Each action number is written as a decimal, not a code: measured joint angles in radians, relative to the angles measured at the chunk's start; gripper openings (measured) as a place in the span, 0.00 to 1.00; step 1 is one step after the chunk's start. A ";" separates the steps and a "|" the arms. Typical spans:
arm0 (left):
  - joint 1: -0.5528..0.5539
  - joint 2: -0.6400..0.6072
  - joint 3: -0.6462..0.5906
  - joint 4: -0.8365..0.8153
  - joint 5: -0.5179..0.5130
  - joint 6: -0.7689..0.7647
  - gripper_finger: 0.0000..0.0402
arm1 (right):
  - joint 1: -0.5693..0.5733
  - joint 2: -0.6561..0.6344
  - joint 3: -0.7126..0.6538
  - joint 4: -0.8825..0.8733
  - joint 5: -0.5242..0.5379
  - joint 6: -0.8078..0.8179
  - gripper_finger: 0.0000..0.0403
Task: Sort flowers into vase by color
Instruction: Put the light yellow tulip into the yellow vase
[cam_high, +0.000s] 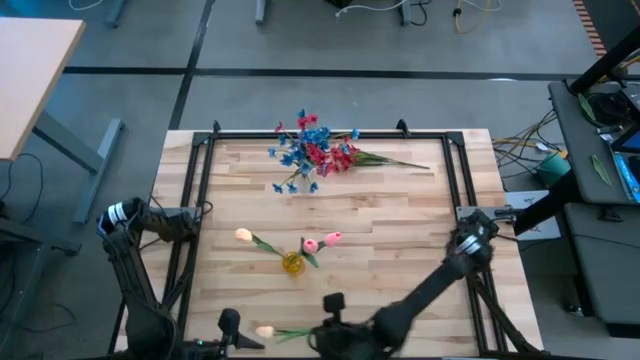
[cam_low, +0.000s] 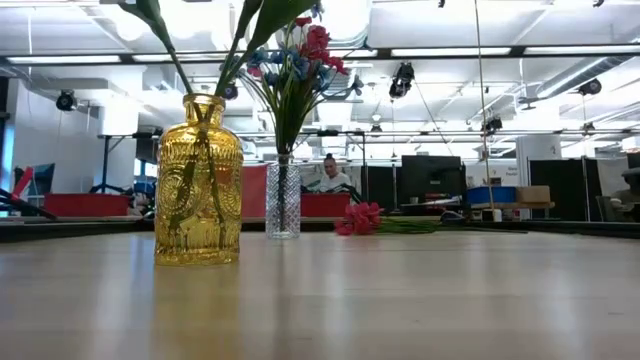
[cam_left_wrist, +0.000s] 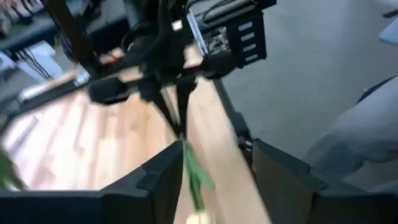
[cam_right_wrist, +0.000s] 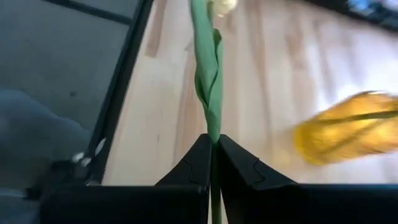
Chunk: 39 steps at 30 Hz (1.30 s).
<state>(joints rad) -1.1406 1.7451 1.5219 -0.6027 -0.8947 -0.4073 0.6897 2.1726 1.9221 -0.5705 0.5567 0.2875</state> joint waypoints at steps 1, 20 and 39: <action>0.006 -0.012 0.000 0.000 0.002 0.038 0.43 | 0.014 -0.034 -0.024 0.000 0.021 0.000 0.03; 0.155 -0.184 -0.681 1.282 0.052 0.489 0.19 | 0.061 -0.458 -0.887 1.506 0.032 -0.535 0.03; 0.364 -0.025 -0.608 1.632 0.099 0.657 0.51 | -0.073 -0.234 -0.708 1.863 -0.164 -0.773 0.03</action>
<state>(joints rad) -0.7769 1.7204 0.9136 1.0291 -0.7956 0.2501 0.6172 1.9383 1.2144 1.2926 0.3926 -0.4857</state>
